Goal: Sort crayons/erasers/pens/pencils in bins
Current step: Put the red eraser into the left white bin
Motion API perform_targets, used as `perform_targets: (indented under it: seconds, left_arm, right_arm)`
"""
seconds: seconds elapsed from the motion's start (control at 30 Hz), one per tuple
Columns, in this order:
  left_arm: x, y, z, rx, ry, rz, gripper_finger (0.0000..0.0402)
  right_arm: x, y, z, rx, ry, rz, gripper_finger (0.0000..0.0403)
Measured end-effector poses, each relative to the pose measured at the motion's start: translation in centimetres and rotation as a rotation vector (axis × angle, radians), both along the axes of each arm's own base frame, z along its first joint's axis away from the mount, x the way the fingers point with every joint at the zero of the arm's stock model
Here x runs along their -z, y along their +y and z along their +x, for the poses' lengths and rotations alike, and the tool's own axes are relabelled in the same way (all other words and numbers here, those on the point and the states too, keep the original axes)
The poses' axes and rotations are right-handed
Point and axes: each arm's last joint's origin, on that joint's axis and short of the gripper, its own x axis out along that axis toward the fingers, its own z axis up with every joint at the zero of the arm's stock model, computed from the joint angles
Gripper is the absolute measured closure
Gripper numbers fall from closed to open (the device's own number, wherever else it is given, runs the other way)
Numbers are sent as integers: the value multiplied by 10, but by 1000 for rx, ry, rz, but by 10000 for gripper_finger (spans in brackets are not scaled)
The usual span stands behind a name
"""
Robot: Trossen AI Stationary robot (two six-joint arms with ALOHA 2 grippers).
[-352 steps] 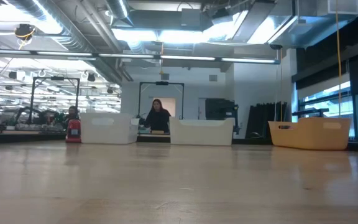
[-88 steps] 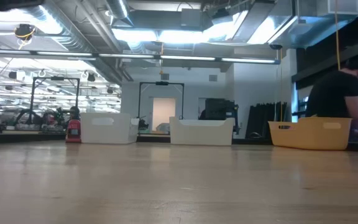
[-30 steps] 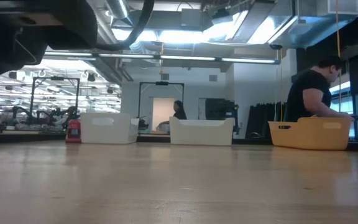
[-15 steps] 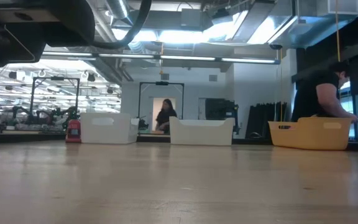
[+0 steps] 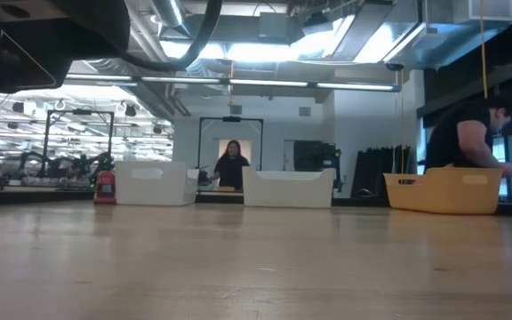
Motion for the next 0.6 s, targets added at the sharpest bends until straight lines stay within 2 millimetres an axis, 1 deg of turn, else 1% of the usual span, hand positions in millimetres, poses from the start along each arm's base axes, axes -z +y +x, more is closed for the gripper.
perform_targets:
  seconds: [0.1, 0.23, 0.3, 0.37, 0.5, 0.6]
  left_arm:
    - [-1, 0, 0, 0, -12, 11, 355]
    - [-7, 2, -1, 1, -34, 33, 355]
    - [-10, 5, -4, 3, -38, 79, 355]
    - [-16, 11, -7, -3, -36, 123, 356]
    - [-31, 15, -9, -5, -55, 127, 356]
    - [-41, 19, -11, -3, -74, 138, 356]
  right_arm:
    - [0, 0, 0, 0, 0, 0, 318]
    - [0, 0, 0, 0, 0, 0, 318]
    - [0, 0, 0, -1, -3, -1, 318]
    - [0, 0, 0, 0, -3, -2, 318]
    - [0, -1, 1, 20, -4, -8, 318]
    - [0, -2, 2, 71, -15, -33, 318]
